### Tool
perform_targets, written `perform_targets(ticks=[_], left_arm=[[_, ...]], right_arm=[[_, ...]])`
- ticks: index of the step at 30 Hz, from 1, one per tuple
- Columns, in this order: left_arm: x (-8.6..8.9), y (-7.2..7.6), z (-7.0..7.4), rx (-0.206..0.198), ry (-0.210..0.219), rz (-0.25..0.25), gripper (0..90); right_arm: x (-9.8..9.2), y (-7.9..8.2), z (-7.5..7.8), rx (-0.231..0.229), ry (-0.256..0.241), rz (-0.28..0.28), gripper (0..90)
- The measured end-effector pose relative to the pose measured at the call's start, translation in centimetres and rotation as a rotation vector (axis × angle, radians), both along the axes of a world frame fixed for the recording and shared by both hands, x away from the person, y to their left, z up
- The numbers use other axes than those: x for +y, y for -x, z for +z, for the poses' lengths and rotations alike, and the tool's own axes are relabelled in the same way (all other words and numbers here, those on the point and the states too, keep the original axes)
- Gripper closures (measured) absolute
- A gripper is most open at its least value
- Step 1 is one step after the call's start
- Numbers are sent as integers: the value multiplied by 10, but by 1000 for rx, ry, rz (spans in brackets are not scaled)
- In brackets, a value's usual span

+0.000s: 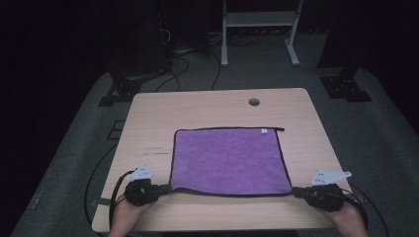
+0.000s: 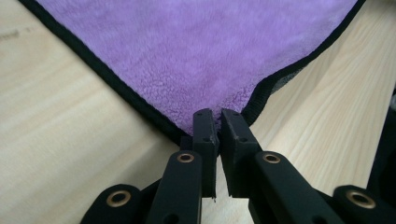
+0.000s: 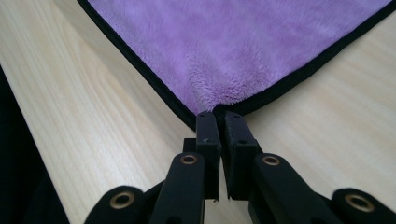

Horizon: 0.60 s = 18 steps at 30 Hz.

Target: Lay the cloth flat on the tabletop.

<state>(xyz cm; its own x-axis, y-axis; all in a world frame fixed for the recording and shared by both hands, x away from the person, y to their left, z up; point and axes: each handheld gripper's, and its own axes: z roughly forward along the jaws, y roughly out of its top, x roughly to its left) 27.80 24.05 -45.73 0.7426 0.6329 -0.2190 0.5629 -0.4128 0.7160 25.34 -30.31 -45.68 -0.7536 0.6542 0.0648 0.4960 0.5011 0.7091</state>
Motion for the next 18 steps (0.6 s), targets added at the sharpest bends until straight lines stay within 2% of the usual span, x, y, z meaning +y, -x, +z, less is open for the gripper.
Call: perform_targets(ticks=[2,3,4,6,9,11,14,18], left_arm=[[0,1,0,-3,-17,7,792],[1,1,1,-12,-24,14,746],[4,2,3,-13,-11,22,692],[8,3,6,-33,-1,47,586],[12,3,8,-47,2,77,461],[11,0,8,-53,-4,91,375],[6,-6,9,-74,-14,110,273],[2,-16,10,-113,-40,144,180]], right_arm=[[1,0,-2,14,9,1,824],[1,0,-2,11,8,1,757],[0,-1,-2,-1,2,1,652],[-1,-1,0,-24,-13,-14,529],[-1,-5,2,-51,-26,-38,396],[-1,-10,3,-69,-17,-73,319],[-3,-23,3,-60,-14,-147,190],[-8,-42,2,-57,-12,-240,125]])
